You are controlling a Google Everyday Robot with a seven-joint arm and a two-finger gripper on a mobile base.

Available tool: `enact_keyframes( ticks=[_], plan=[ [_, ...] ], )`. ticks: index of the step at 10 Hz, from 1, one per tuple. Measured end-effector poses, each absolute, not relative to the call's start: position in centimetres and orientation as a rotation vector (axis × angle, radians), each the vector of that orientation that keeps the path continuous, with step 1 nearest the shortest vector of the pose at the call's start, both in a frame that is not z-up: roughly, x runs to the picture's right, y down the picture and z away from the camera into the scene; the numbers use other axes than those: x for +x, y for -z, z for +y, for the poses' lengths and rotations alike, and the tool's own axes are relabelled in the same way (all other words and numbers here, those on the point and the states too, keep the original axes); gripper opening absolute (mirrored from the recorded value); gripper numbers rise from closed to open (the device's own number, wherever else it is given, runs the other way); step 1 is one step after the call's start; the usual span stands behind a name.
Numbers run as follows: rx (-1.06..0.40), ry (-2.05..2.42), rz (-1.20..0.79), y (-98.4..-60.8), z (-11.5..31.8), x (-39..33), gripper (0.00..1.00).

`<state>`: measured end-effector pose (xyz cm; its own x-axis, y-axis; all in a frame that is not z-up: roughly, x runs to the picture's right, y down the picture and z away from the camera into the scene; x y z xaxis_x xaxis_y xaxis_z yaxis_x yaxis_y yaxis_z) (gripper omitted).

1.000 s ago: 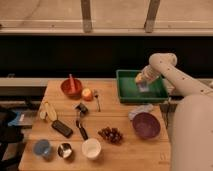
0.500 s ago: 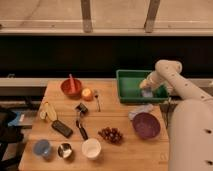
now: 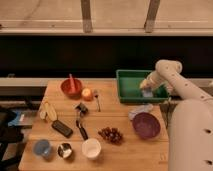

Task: Wipe tray with sponge

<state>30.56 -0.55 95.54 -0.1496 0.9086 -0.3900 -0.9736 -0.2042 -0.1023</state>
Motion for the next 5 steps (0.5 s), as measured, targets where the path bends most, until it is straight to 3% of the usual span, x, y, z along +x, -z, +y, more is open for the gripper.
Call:
enact_keyframes(
  ticks=[5],
  plan=[
    [-0.400, -1.707, 0.206, -96.8, -1.7, 30.3, 0.07]
  ],
)
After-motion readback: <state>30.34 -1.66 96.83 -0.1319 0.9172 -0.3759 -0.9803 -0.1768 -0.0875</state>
